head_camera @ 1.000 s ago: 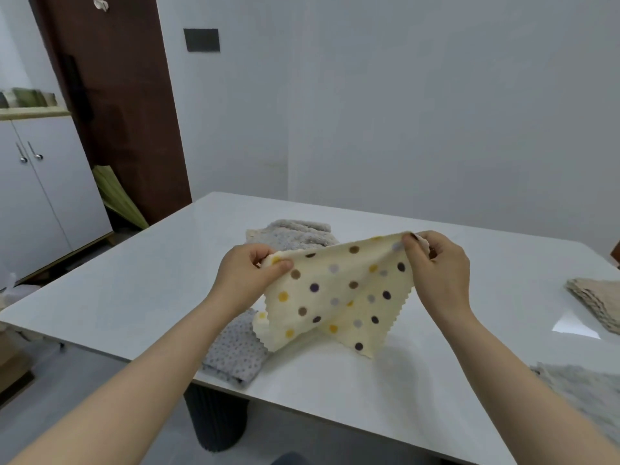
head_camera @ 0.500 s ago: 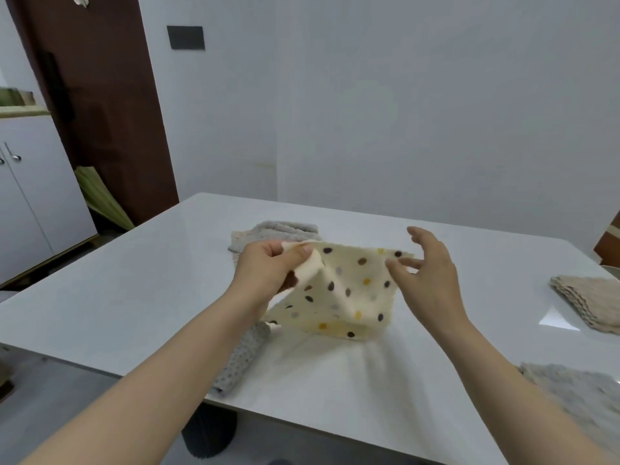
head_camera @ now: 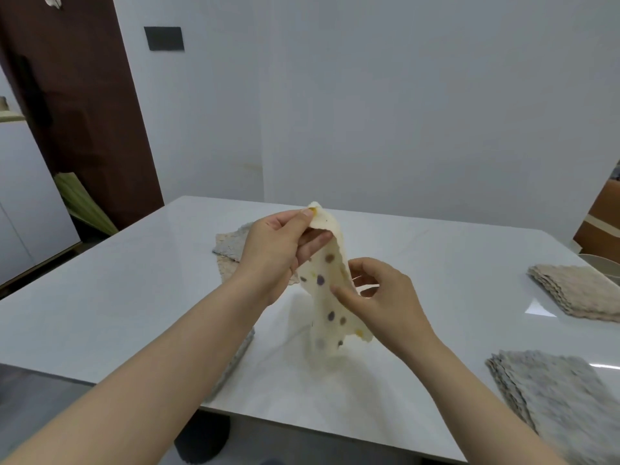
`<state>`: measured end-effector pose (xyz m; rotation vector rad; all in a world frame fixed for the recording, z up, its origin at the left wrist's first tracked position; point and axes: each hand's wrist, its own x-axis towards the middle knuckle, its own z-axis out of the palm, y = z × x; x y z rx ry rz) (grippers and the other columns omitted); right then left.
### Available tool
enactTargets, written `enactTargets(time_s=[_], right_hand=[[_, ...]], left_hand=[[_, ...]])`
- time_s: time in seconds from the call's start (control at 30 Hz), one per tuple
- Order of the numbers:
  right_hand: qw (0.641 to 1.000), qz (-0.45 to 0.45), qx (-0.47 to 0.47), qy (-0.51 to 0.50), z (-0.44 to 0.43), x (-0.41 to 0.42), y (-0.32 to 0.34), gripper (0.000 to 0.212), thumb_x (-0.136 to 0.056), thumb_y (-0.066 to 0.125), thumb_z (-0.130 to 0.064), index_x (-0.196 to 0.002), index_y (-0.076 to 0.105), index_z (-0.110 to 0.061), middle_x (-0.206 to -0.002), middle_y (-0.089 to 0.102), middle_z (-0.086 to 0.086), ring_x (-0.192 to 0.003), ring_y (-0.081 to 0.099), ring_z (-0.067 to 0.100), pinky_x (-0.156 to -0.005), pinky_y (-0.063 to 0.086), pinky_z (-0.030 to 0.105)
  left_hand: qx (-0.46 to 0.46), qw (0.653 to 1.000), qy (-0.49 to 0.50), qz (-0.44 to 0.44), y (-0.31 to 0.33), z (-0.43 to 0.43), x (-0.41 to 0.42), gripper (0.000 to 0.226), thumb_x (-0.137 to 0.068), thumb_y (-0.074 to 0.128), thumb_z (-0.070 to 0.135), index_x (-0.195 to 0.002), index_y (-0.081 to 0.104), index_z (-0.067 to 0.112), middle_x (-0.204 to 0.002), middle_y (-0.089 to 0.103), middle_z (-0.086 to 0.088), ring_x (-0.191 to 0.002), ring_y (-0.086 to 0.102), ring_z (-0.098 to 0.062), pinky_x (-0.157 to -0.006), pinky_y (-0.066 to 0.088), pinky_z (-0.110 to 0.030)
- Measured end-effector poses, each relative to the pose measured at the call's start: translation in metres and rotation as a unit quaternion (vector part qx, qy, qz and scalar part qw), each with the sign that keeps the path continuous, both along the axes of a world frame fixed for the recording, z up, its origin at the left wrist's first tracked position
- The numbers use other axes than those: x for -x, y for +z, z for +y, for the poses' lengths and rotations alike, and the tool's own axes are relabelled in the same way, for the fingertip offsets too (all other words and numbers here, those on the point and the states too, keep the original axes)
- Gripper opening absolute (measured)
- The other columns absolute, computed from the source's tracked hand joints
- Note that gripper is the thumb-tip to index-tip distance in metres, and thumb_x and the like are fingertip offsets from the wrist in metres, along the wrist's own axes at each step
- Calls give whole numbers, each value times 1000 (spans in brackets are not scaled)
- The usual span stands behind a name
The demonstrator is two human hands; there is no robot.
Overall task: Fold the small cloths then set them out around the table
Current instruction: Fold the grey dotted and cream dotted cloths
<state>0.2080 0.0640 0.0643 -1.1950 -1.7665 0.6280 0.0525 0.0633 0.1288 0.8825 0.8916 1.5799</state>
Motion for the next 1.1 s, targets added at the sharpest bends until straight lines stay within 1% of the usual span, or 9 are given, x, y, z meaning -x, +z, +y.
enactTargets(time_s=[0.03, 0.13, 0.33, 0.47, 0.63, 0.8, 0.9, 0.97, 1.1], right_hand=[[1000, -10, -1, -5, 1, 1, -2, 2, -81, 69, -28, -82, 68, -27, -81, 69, -16, -79, 63, 2, -66, 50, 23], [999, -21, -23, -32, 7, -3, -9, 26, -86, 60, -20, -60, 58, -23, -59, 60, -11, -60, 54, 5, -57, 41, 22], [998, -14, -9, -55, 13, -21, -6, 26, -92, 54, -20, -66, 59, -15, -56, 54, -9, -53, 44, 6, -51, 36, 23], [997, -6, -18, -73, 15, -32, 0, 27, -92, 55, -23, -67, 64, -16, -59, 59, -7, -54, 44, 7, -53, 34, 23], [992, 8, -47, -113, 19, -42, 7, 36, -91, 57, -23, -68, 56, 5, -64, 54, 20, -58, 44, 23, -56, 35, 37], [988, 45, -39, -139, 21, -50, 15, 33, -89, 59, -20, -71, 58, 7, -63, 43, 25, -55, 31, 14, -56, 27, 30], [988, 90, -33, -121, 20, -47, 15, 32, -90, 60, -21, -72, 59, 7, -69, 51, 30, -60, 39, 20, -60, 33, 30], [984, 129, -37, -115, 20, -46, 18, 32, -90, 60, -18, -70, 60, 6, -64, 51, 26, -57, 43, 16, -60, 37, 29], [973, 194, -38, -120, 21, -45, 31, 10, -91, 57, -11, -89, 67, -13, -45, 52, -9, -43, 49, 6, -51, 45, 15]], left_hand=[[-1, 1000, 2, -4, 0, -1, -1, 20, -94, 54, 8, -91, 64, -8, -91, 68, -15, -77, 69, -16, -81, 58, -27], [2, 999, 34, 30, 2, -3, 3, 26, -90, 61, 14, -93, 65, -11, -88, 69, -12, -71, 70, -15, -80, 58, -26], [41, 968, 187, 164, 0, -1, 24, 25, -80, 64, 14, -57, 60, 9, -51, 56, 5, -46, 48, -9, -47, 45, -17], [55, 969, 189, 146, -8, -1, 31, 16, -79, 62, 16, -72, 71, 6, -56, 61, 6, -45, 42, -8, -50, 40, -20], [63, 963, 211, 153, -19, 3, 39, 29, -83, 67, 29, -57, 66, 16, -63, 63, 0, -52, 50, -12, -63, 50, -28], [52, 958, 213, 185, -27, 8, 50, 17, -82, 69, 28, -71, 72, 15, -68, 65, 1, -59, 58, -12, -74, 55, -32], [14, 945, 205, 254, -32, 6, 50, 4, -81, 72, 17, -79, 72, 20, -82, 71, 1, -74, 63, -11, -70, 54, -19], [-6, 937, 216, 274, -33, 5, 51, 7, -80, 73, 13, -84, 72, 19, -88, 72, -1, -81, 65, -10, -68, 52, -14], [-10, 936, 236, 262, -27, 5, 54, 24, -78, 76, 19, -99, 66, 16, -85, 72, -6, -85, 67, -17, -78, 54, -29]])
